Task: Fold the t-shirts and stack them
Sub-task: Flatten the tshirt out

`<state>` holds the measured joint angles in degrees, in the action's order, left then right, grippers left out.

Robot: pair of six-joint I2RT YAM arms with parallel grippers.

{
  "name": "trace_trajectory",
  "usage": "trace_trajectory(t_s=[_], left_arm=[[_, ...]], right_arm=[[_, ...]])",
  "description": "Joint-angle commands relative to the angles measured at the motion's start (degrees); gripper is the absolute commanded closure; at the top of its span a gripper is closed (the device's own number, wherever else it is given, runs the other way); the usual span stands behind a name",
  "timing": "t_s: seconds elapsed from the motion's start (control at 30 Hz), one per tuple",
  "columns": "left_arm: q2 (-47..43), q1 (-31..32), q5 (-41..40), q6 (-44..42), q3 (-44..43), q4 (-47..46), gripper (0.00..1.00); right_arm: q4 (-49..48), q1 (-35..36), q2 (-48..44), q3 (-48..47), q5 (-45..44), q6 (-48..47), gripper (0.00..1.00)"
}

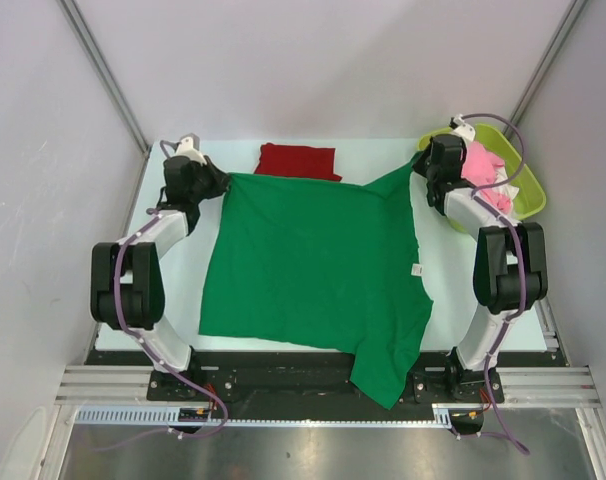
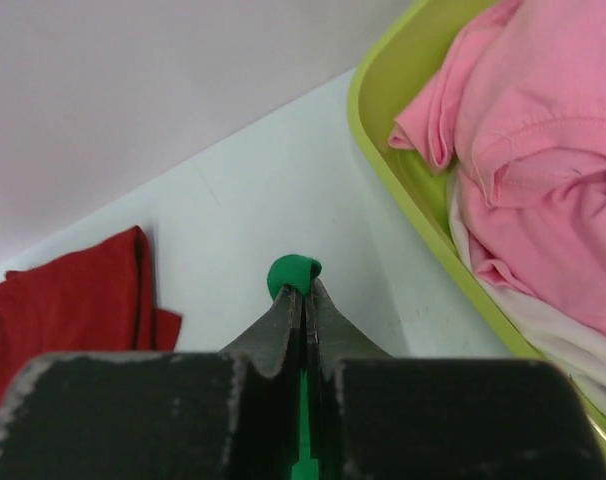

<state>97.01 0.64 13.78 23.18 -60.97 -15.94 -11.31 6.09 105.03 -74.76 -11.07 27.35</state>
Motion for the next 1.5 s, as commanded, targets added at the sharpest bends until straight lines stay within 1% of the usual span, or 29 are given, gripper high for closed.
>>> trace_trajectory(t_s=[0.0, 0.1, 0.13, 0.2, 0.23, 0.27, 0.3, 0.33, 0.37, 0.4, 0.43, 0.47, 0.5, 0.53, 0.57, 0.6, 0.63, 0.73, 0.8, 0.9, 1.03, 1.13, 1.3, 1.37, 1.4, 1.47], left_arm=[[-3.8, -3.0, 2.8, 3.7, -2.9, -7.7, 1.0], [-5.4, -4.5, 4.1, 6.0, -3.4, -9.5, 1.0], [-5.4, -4.9, 4.6, 6.5, -4.1, -9.8, 1.0], [-4.2, -5.2, 4.9, 6.7, -5.7, -8.8, 1.0], [-3.6, -5.2, 4.8, 6.7, -5.9, -8.0, 1.0], [-2.8, -5.4, 4.5, 7.0, -6.1, -7.8, 0.99], [-1.0, -5.3, 4.2, 7.1, -6.4, -7.7, 0.98], [0.4, -5.3, 3.8, 7.1, -6.9, -6.7, 0.97], [1.8, -5.3, 2.3, 7.4, -7.3, -5.6, 0.95], [5.0, -5.5, 1.9, 7.3, -9.1, -4.3, 0.77], [6.4, -5.7, 2.0, 7.2, -10.4, -0.6, 0.58], [7.6, -6.0, 1.4, 8.2, -11.7, 1.9, 0.45], [8.0, -6.6, 0.4, 8.6, -12.4, 4.3, 0.34], [7.0, -6.8, -0.2, 9.2, -11.3, 3.6, 0.27], [5.6, -7.1, -0.8, 10.1, -9.8, 2.2, 0.01], [4.3, -7.2, -2.5, 10.4, -7.6, 1.1, 0.0], [2.5, -7.4, -3.1, 10.5, -7.0, 1.0, 0.0], [1.1, -7.4, -4.0, 11.1, -7.0, 3.1, 0.0], [0.3, -7.3, -3.4, 11.5, -6.7, 3.5, 0.0], [-0.4, -7.4, -2.5, 12.0, -5.8, 4.1, 0.0], [-0.8, -7.4, -2.0, 11.8, -4.7, 4.3, 0.0], [-0.9, -7.4, -1.4, 11.9, -3.5, 3.7, 0.0], [0.6, -7.4, 0.6, 12.5, -3.4, 3.7, 0.01], [0.8, -7.3, 1.3, 13.0, -3.0, 2.9, 0.01], [0.7, -7.4, 1.7, 13.1, -2.9, 2.8, 0.01], [0.5, -7.4, 2.4, 13.2, -2.7, 2.2, 0.01]], right_arm=[[-7.3, 1.3, -5.4, -4.4, -0.4, -1.6, 1.0], [-8.6, 3.4, -7.5, -6.1, -1.6, -4.2, 1.0], [-7.2, 3.8, -7.4, -8.8, -1.6, -4.4, 1.0], [-4.3, 4.9, -4.6, -12.6, -1.8, -4.7, 1.0], [-0.6, 5.3, -3.0, -17.6, -1.8, -4.7, 1.0], [1.8, 5.6, 1.8, -20.3, -1.6, -4.5, 1.0], [4.3, 6.0, 4.6, -23.8, -0.6, -3.6, 1.0], [9.0, 6.1, 8.3, -27.1, 0.9, -3.0, 0.94], [11.0, 6.2, 11.7, -33.7, 4.4, -2.5, 0.49], [13.8, 6.3, 18.1, -37.1, 6.5, -1.8, 0.14], [18.9, 6.2, 20.5, -40.1, 7.7, -1.3, 0.0], [20.6, 6.0, 22.0, -43.1, 9.1, -1.4, 0.0], [21.0, 5.9, 21.4, -41.8, 9.3, -1.3, 0.0], [16.9, 5.2, 19.7, -38.2, 9.2, -1.1, 0.0], [13.5, 4.6, 17.1, -29.9, 8.6, -0.7, 0.0], [6.5, 4.1, 13.0, -25.6, 8.8, -0.4, 0.0], [4.9, 2.7, 11.4, -23.1, 8.9, 0.2, 0.0], [8.0, 1.5, 9.3, -21.0, 7.6, -0.6, 0.0], [9.6, 1.0, 8.8, -19.6, 5.2, -2.4, 0.0], [13.1, 1.1, 9.0, -19.6, 2.8, -5.4, 0.0], [13.7, 0.9, 10.8, -18.8, 2.4, -6.3, 0.0], [15.3, 0.5, 14.4, -20.6, 3.9, -5.6, 0.0], [18.4, 1.3, 22.6, -28.9, 5.2, -4.9, 0.0], [18.9, 1.7, 24.9, -31.8, 7.6, -4.4, 0.01], [19.0, 1.9, 27.1, -35.0, 8.9, -4.2, 0.02], [18.9, 2.3, 28.7, -37.5, 13.0, -3.0, 0.02]])
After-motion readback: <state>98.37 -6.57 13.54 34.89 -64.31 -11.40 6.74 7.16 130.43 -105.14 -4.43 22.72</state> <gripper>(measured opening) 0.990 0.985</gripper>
